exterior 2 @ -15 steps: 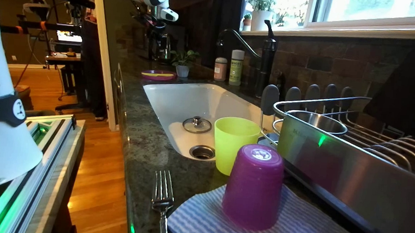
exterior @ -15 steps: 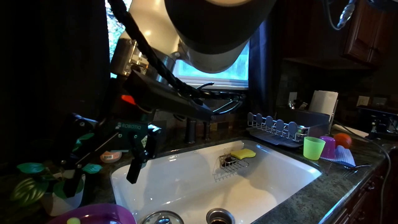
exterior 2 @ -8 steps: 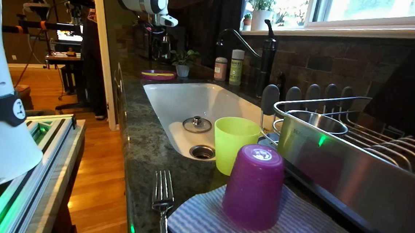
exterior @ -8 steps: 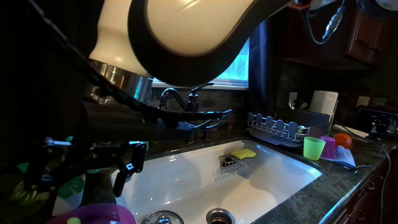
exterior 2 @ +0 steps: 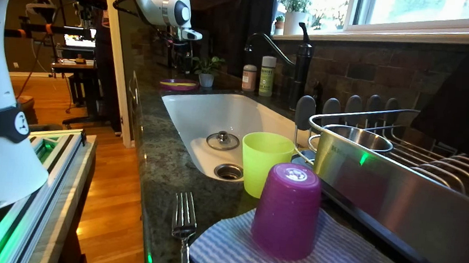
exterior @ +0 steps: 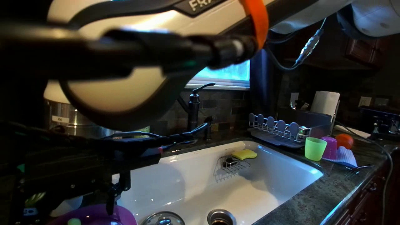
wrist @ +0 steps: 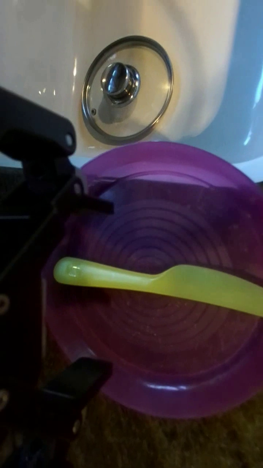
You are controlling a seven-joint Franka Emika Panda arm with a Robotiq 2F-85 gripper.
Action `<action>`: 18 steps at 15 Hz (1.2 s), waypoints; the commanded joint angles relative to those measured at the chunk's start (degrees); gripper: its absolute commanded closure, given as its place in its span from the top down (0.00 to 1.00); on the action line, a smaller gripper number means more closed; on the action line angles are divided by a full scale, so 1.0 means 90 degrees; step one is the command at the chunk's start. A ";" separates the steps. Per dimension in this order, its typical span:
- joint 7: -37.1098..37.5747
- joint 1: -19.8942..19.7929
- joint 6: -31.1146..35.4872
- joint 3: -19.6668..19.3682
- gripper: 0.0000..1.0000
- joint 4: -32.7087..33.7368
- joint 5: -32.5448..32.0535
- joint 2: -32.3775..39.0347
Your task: Put the yellow knife in the yellow cup.
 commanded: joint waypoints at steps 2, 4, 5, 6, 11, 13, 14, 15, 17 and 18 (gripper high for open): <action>0.0303 0.0249 -0.0539 -0.0180 0.80 0.0783 -0.0018 0.0564; 0.0382 0.0282 -0.0518 -0.0215 0.65 0.0830 -0.0010 0.0644; 0.0445 0.0295 -0.0506 -0.0239 0.58 0.0813 -0.0009 0.0662; 0.0510 0.0280 -0.0477 -0.0223 0.50 0.0759 -0.0047 0.0650; 0.0643 0.0277 -0.0469 -0.0256 0.12 0.0729 -0.0047 0.0700; 0.0627 0.0296 -0.0435 -0.0255 0.00 0.0737 -0.0067 0.0674; 0.0608 0.0311 -0.0415 -0.0246 0.00 0.0731 -0.0080 0.0647; 0.0601 0.0342 -0.0412 -0.0250 0.00 0.0725 -0.0107 0.0616; 0.0503 0.0399 -0.0373 -0.0194 0.02 0.0673 -0.0126 0.0497; 0.0448 0.0426 -0.0341 -0.0164 0.02 0.0612 -0.0127 0.0400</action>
